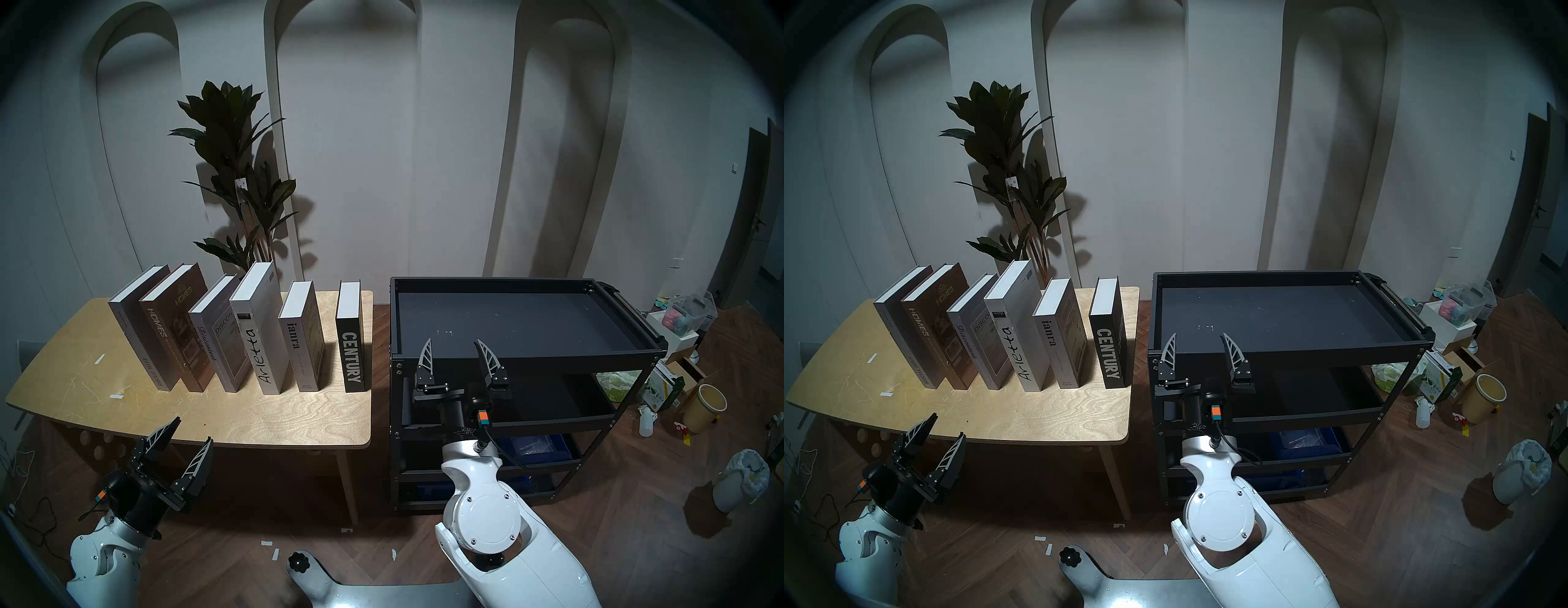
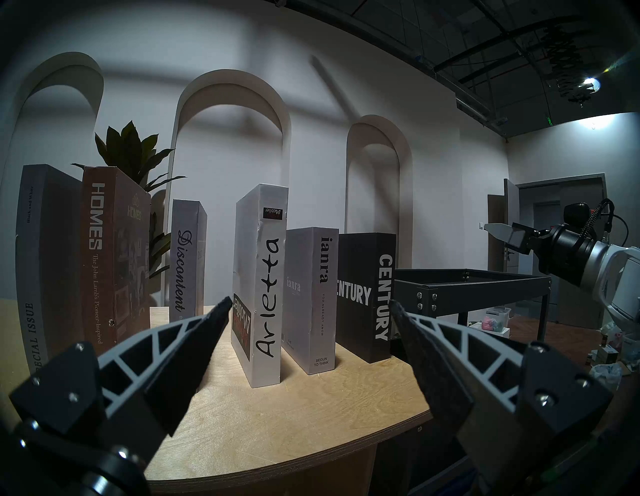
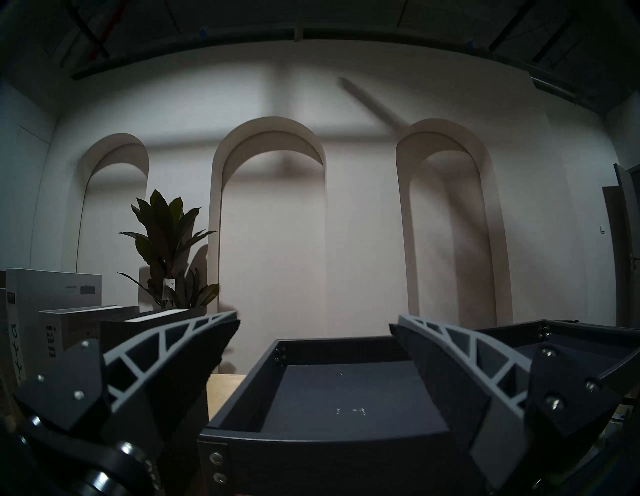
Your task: Move the books from the display table onto the shelf, standing them upright with spines facing out and tallest at one end
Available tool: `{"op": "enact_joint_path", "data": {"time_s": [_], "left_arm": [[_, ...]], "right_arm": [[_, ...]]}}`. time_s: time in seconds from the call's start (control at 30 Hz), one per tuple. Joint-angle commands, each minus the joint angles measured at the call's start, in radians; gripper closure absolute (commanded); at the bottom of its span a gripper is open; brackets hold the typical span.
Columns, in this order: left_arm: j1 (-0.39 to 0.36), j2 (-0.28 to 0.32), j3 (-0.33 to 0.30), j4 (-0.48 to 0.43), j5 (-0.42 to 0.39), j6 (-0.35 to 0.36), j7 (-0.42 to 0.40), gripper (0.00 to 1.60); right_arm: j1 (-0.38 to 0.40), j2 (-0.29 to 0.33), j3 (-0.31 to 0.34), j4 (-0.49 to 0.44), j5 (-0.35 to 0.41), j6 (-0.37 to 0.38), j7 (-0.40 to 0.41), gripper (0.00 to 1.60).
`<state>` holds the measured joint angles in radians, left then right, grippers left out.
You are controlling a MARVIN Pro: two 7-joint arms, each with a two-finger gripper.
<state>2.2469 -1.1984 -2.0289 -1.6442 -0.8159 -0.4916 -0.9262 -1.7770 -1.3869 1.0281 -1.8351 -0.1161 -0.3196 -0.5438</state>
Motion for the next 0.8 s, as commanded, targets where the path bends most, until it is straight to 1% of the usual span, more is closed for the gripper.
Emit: {"op": "enact_joint_path", "data": {"time_s": [0.0,0.17,0.23,0.27,0.3,0.33,0.4,0.57,0.63,0.67,0.77], "left_arm": [[-0.001,0.0,-0.002,-0.008,-0.001,-0.001,0.001,0.0],[-0.002,-0.001,-0.002,-0.007,-0.002,-0.001,-0.001,0.0],[-0.002,-0.001,-0.002,-0.007,-0.002,-0.001,-0.001,0.0],[-0.003,-0.001,-0.002,-0.007,-0.002,-0.001,-0.001,0.0],[-0.003,-0.001,-0.002,-0.007,-0.002,-0.001,-0.001,0.0],[-0.003,-0.001,-0.002,-0.006,-0.002,-0.001,-0.002,0.0],[-0.003,-0.001,-0.002,-0.006,-0.002,-0.001,-0.002,0.0],[-0.004,-0.001,-0.003,-0.006,-0.002,-0.001,-0.003,0.0],[-0.004,-0.001,-0.003,-0.006,-0.002,-0.001,-0.003,0.0],[-0.004,-0.001,-0.003,-0.006,-0.002,-0.001,-0.003,0.0],[-0.004,-0.001,-0.003,-0.005,-0.002,-0.001,-0.004,0.0]], "right_arm": [[0.115,-0.001,-0.074,0.038,-0.024,-0.013,-0.013,0.0],[0.183,-0.031,-0.115,0.1,-0.021,0.007,0.008,0.0],[0.185,-0.035,-0.114,0.105,-0.021,0.009,0.019,0.0],[0.206,-0.042,-0.126,0.123,-0.009,0.014,0.016,0.0],[0.217,-0.051,-0.129,0.141,-0.006,0.017,0.038,0.0],[0.23,-0.056,-0.136,0.154,-0.003,0.019,0.035,0.0],[0.234,-0.06,-0.137,0.16,-0.001,0.02,0.046,0.0],[0.309,-0.09,-0.191,0.245,0.031,0.021,0.012,0.0],[0.306,-0.09,-0.189,0.248,0.033,0.017,0.008,0.0],[0.327,-0.099,-0.205,0.271,0.041,0.014,-0.009,0.0],[0.356,-0.111,-0.23,0.308,0.051,0.0,-0.046,0.0]]}}
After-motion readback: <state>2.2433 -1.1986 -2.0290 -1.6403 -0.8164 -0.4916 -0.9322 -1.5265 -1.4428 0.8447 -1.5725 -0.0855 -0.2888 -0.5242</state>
